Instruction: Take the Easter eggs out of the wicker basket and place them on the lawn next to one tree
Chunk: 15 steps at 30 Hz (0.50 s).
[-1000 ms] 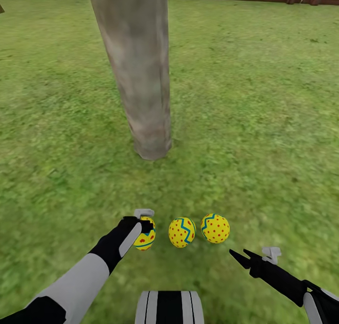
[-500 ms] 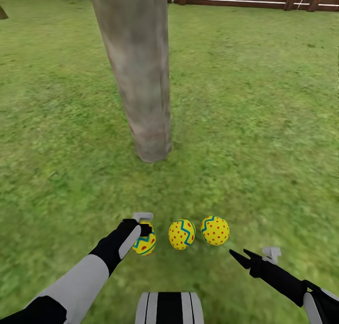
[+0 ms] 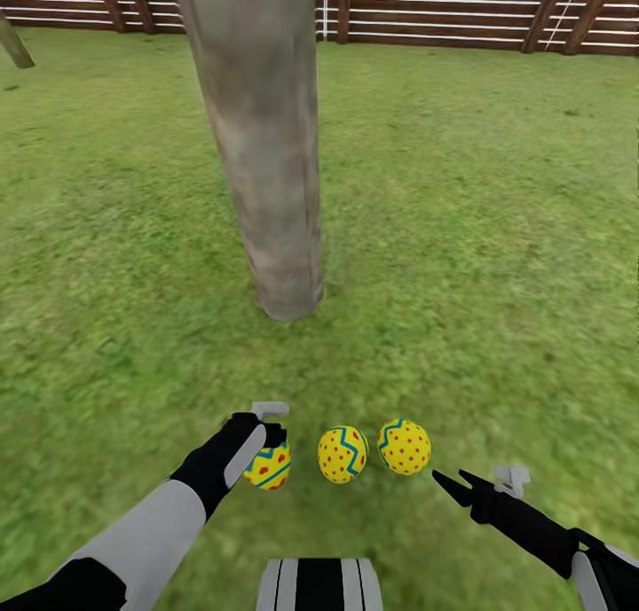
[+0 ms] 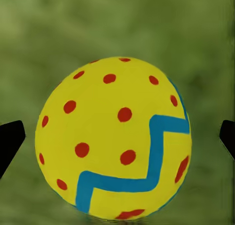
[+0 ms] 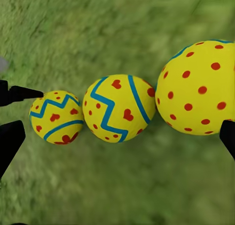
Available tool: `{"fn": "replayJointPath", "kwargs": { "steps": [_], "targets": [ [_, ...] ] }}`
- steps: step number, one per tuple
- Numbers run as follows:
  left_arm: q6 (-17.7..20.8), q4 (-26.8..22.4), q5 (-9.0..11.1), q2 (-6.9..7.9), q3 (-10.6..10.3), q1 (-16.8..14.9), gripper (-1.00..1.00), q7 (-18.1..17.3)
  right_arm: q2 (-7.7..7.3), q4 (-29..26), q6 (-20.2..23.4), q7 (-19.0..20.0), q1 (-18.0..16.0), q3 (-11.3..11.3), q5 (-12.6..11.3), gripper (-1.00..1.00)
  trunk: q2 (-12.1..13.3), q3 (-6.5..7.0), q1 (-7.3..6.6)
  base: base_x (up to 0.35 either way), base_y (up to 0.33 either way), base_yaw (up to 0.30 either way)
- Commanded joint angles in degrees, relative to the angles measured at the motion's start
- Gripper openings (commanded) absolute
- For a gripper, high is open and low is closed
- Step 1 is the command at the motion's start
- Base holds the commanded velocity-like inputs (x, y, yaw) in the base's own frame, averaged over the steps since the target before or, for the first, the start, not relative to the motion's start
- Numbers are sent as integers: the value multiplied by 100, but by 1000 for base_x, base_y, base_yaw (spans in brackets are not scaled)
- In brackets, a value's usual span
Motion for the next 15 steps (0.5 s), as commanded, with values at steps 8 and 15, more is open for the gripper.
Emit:
{"fn": "replayJointPath", "kwargs": {
  "steps": [8, 15],
  "targets": [
    [28, -105, 65, 9, -25, -4, 100, 67, 0, 0, 42, 8, -2, -5, -30, 100, 9, 174, -21, -138, 0, 0],
    [23, -137, 52, 12, -25, -1, 100, 74, 0, 0, 42, 9, -2, -5, -29, 100, 19, 329, -39, -140, 0, 0]
  ]
}}
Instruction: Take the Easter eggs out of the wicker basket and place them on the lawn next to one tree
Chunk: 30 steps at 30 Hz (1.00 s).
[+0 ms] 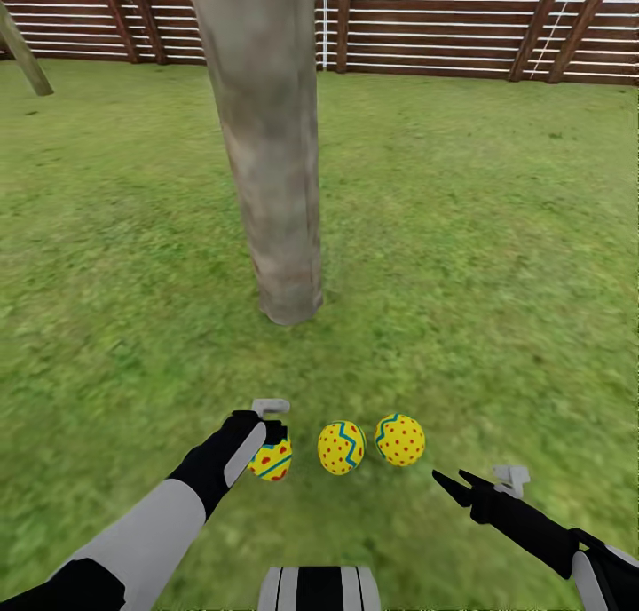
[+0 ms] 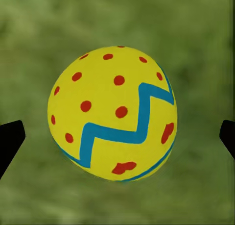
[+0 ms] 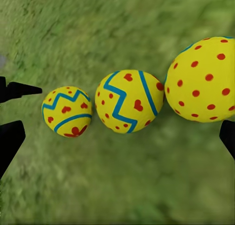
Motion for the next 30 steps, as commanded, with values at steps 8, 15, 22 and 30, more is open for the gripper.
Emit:
{"fn": "replayJointPath", "kwargs": {
  "steps": [8, 15, 22, 30],
  "targets": [
    [10, -8, 58, 10, -24, -2, 100, 55, 0, 0, 42, 8, -2, -5, -32, 100, 9, 174, -23, -168, 0, 0],
    [10, -8, 57, 11, -21, -2, 100, 56, 0, 0, 42, 4, -2, -1, -31, 100, 19, 329, -41, -166, 0, 0],
    [12, -2, 57, 17, -18, -2, 100, 56, 0, 0, 42, 0, -2, 8, -29, 100, 28, 484, -59, -305, 0, 0],
    [23, 0, 58, 19, -16, -2, 100, 63, 0, 0, 42, 6, -2, 7, -29, 100, 39, 661, -79, -273, 0, 0]
  ]
}}
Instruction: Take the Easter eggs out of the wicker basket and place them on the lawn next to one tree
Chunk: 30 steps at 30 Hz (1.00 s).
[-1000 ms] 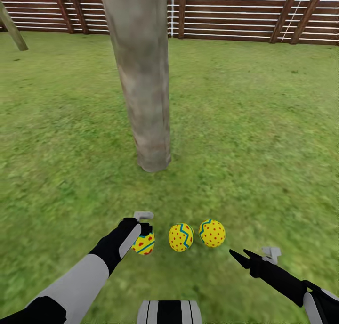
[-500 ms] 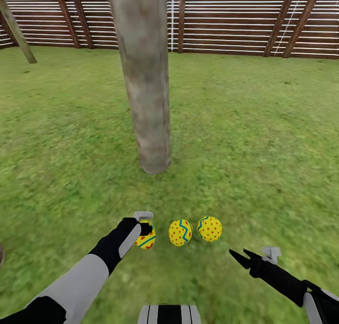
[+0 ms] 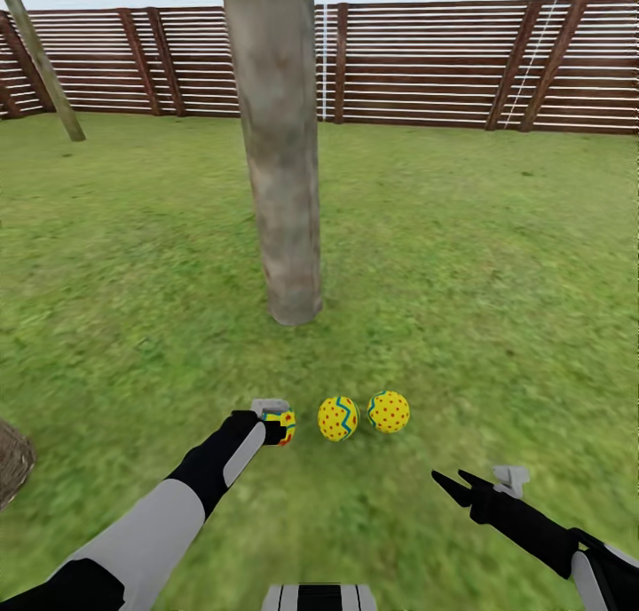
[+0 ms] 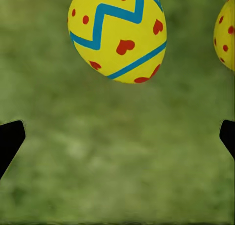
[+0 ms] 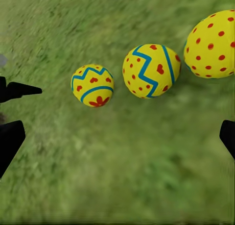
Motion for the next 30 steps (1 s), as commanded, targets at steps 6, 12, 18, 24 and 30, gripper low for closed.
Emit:
{"fn": "replayJointPath", "kwargs": {
  "steps": [6, 12, 18, 24, 30],
  "targets": [
    [87, -7, 70, -1, -24, -3, 100, 62, 5, 0, 35, 40, -3, 6, -21, 100, 7, 129, -18, -80, 0, 0],
    [156, 0, 91, 2, -21, -3, 100, 64, 23, 0, 33, 73, -3, 18, 3, 100, 15, 262, -34, -12, 0, 0],
    [257, 2, 101, -1, -23, -3, 100, 64, 25, 0, 57, 56, -3, 41, 10, 100, 23, 395, -49, -2, 0, 0],
    [267, 11, 96, -6, -24, -3, 100, 64, 22, 0, 60, 45, -3, 45, 11, 100, 31, 528, -65, 0, 0, 0],
    [269, 31, 89, -12, -24, -9, 100, 64, 25, 0, 47, 55, -3, 45, 11, 100, 39, 661, -80, 0, 0, 0]
  ]
}}
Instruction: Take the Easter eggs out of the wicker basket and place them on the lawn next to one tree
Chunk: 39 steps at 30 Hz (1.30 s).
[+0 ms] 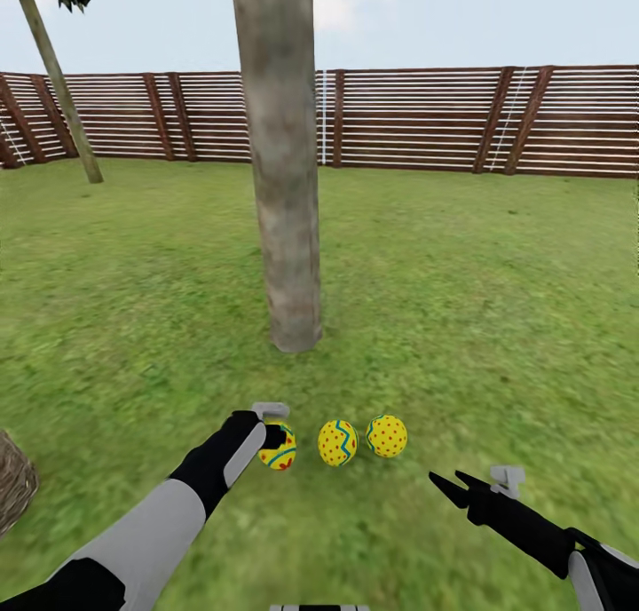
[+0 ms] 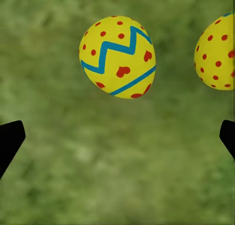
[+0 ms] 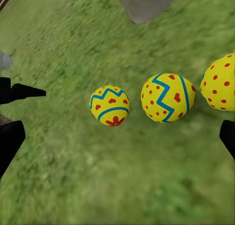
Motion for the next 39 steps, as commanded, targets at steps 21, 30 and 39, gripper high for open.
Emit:
{"fn": "replayJointPath", "kwargs": {
  "steps": [21, 30, 39],
  "targets": [
    [19, 26, 33, 1, -24, -7, 100, 54, 8, 28, 37, -10, -4, 8, -31, 100, 26, 461, -55, 0, 0, 0],
    [19, 28, 27, 2, -24, -7, 100, 54, 1, 85, 43, -26, -4, 35, -25, 100, 39, 660, -78, 0, 0, 0],
    [20, 34, 24, 1, -24, -7, 100, 48, 1, 103, 45, -27, -5, 40, -19, 100, 51, 860, -101, 0, 0, 0]
  ]
}}
